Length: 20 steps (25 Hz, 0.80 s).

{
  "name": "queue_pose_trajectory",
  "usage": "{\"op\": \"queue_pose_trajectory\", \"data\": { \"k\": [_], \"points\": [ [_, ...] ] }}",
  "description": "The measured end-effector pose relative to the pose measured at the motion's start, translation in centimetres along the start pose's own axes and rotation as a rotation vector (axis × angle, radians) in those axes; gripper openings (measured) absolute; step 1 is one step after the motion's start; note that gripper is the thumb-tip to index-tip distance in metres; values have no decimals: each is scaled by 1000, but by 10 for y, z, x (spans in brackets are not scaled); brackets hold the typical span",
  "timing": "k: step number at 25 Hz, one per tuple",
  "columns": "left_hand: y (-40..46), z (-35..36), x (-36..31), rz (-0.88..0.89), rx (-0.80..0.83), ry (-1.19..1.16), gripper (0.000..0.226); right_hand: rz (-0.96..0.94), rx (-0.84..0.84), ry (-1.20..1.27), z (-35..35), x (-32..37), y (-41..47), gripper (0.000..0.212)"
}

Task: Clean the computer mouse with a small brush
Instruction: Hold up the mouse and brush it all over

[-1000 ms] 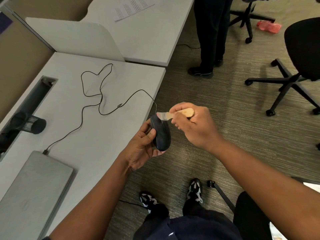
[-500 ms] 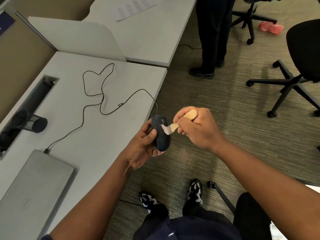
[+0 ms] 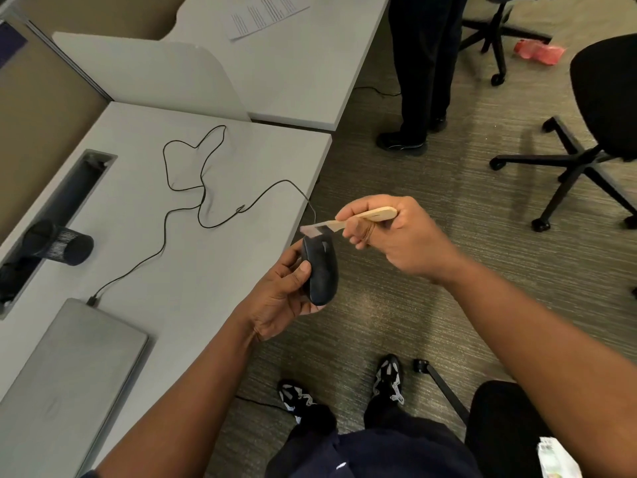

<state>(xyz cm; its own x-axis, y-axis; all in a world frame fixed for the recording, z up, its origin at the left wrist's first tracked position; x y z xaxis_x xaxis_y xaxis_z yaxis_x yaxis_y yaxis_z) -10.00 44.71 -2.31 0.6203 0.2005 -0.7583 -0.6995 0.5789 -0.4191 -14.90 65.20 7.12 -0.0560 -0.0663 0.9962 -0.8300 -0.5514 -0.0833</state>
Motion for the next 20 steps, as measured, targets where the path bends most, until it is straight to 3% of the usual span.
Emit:
{"op": "queue_pose_trajectory", "data": {
  "k": [3,8,11,15,20],
  "points": [
    [0,4,-3,9,18,-12,89,38,59,-32,-6,-8,4,11],
    [-3,3,-2,-5,-5,2,96,35,20,-13,-22,-15,1,11],
    [-2,5,0,-18,7,14,96,-4,100,35,-11,-11,2,24],
    [-3,3,1,-12,-2,-8,95,70,71,-102,-22,-23,0,10],
    [-4,3,-3,-7,17,14,94,19,104,76,-19,-18,0,16]
  ]
}}
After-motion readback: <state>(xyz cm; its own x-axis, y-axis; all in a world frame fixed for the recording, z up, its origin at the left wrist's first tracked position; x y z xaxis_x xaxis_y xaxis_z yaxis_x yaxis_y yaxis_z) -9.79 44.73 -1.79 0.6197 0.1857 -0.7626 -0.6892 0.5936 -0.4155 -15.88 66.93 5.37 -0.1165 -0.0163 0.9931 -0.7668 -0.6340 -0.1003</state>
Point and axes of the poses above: each hand's wrist, its own y-axis towards the middle knuckle, its own z-axis out of the palm, x = y × z, the point moved 6 cm from there along y, towards the middle knuckle, and after that the axes turned 14 degrees about x, right-handed, at the moved point
